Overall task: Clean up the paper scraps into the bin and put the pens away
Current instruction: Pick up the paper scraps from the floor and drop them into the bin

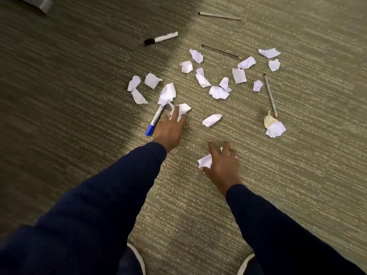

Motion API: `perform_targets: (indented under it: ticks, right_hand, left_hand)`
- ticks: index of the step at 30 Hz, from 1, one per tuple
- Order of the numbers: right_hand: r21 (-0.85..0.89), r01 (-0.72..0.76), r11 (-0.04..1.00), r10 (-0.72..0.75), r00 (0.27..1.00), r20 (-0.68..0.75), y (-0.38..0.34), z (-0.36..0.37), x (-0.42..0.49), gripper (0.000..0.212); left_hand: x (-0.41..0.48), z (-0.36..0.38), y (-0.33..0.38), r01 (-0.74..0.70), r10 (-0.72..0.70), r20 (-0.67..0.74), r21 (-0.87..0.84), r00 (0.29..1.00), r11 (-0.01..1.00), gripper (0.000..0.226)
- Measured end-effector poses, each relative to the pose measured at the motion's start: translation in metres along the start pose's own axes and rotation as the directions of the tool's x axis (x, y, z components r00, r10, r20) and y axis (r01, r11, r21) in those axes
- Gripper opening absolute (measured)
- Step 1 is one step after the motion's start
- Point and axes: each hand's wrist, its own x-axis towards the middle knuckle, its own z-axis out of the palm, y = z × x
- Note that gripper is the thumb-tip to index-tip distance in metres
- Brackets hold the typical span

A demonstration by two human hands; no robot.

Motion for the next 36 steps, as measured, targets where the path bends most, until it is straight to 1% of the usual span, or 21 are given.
perform_targets:
  ticks: [3, 6, 8, 11, 13, 15, 18, 21, 24, 27, 28, 30, 32, 34, 36]
  right_hand:
    - [0.022, 0.057, 0.998, -0.056, 0.996, -0.066, -0.003, 0.005, -0.004, 0.069]
    - [0.034, 0.122, 0.992, -0.118, 0.988, -0.103, -0.006, 0.012, 0.000, 0.046]
    - [0.021, 0.152, 0.988, -0.148, 0.979, -0.137, -0.007, 0.015, 0.003, 0.036]
    - [-0.002, 0.198, 0.980, -0.195, 0.964, -0.179, -0.007, 0.017, 0.007, 0.023]
    - [0.061, 0.232, 0.971, -0.214, 0.953, -0.215, -0.007, 0.013, 0.013, 0.010]
    - [0.175, 0.229, 0.958, -0.182, 0.951, -0.250, -0.009, 0.005, 0.021, 0.012]
    - [0.321, 0.178, 0.930, -0.095, 0.961, -0.258, -0.006, -0.015, 0.039, 0.014]
    - [0.372, 0.186, 0.909, -0.077, 0.954, -0.289, 0.001, -0.037, 0.059, 0.018]
    - [0.318, 0.237, 0.918, -0.140, 0.943, -0.301, 0.007, -0.055, 0.080, 0.020]
    - [0.163, 0.327, 0.931, -0.281, 0.926, -0.254, 0.008, -0.065, 0.100, 0.018]
    - [0.097, 0.348, 0.932, -0.322, 0.922, -0.216, 0.007, -0.066, 0.105, 0.017]
    - [-0.022, 0.382, 0.924, -0.382, 0.914, -0.137, 0.005, -0.068, 0.115, 0.014]
    - [-0.142, 0.439, 0.887, -0.453, 0.888, -0.086, 0.001, -0.067, 0.122, 0.011]
    - [-0.226, 0.468, 0.854, -0.493, 0.867, -0.066, -0.003, -0.064, 0.126, 0.010]
    - [-0.265, 0.460, 0.847, -0.494, 0.866, -0.076, -0.006, -0.058, 0.126, 0.011]
  left_hand:
    - [0.001, -0.001, -0.005, -0.023, 0.022, -0.010, -0.048, 1.000, 0.999, 0.065]
    - [0.003, 0.000, -0.005, -0.062, 0.061, -0.035, -0.030, 0.998, 0.998, 0.064]
    - [0.002, -0.002, -0.004, -0.081, 0.079, -0.059, -0.016, 0.995, 0.997, 0.066]
    - [0.001, -0.002, -0.003, -0.080, 0.076, -0.090, -0.044, 0.993, 0.996, 0.064]
    - [0.000, -0.001, -0.002, -0.075, 0.061, -0.132, -0.101, 0.989, 0.992, 0.055]
    - [0.001, 0.000, -0.002, -0.072, 0.043, -0.172, -0.168, 0.984, 0.983, 0.046]
    - [0.003, -0.001, -0.001, -0.064, 0.016, -0.208, -0.224, 0.978, 0.973, 0.036]
    - [0.005, -0.008, 0.000, -0.041, -0.032, -0.258, -0.269, 0.966, 0.962, 0.021]
    - [0.007, -0.013, -0.001, -0.024, -0.073, -0.286, -0.320, 0.956, 0.947, 0.010]
    - [0.009, -0.015, -0.008, 0.008, -0.126, -0.277, -0.391, 0.952, 0.920, 0.005]
    - [0.010, -0.014, -0.011, 0.018, -0.147, -0.268, -0.430, 0.952, 0.903, 0.007]
    - [0.012, -0.014, -0.017, 0.040, -0.183, -0.235, -0.507, 0.955, 0.861, 0.017]
    - [0.013, -0.012, -0.022, 0.067, -0.209, -0.186, -0.572, 0.960, 0.817, 0.028]
    - [0.015, -0.011, -0.025, 0.102, -0.235, -0.137, -0.618, 0.962, 0.779, 0.036]
    - [0.016, -0.009, -0.027, 0.134, -0.260, -0.101, -0.652, 0.960, 0.747, 0.039]
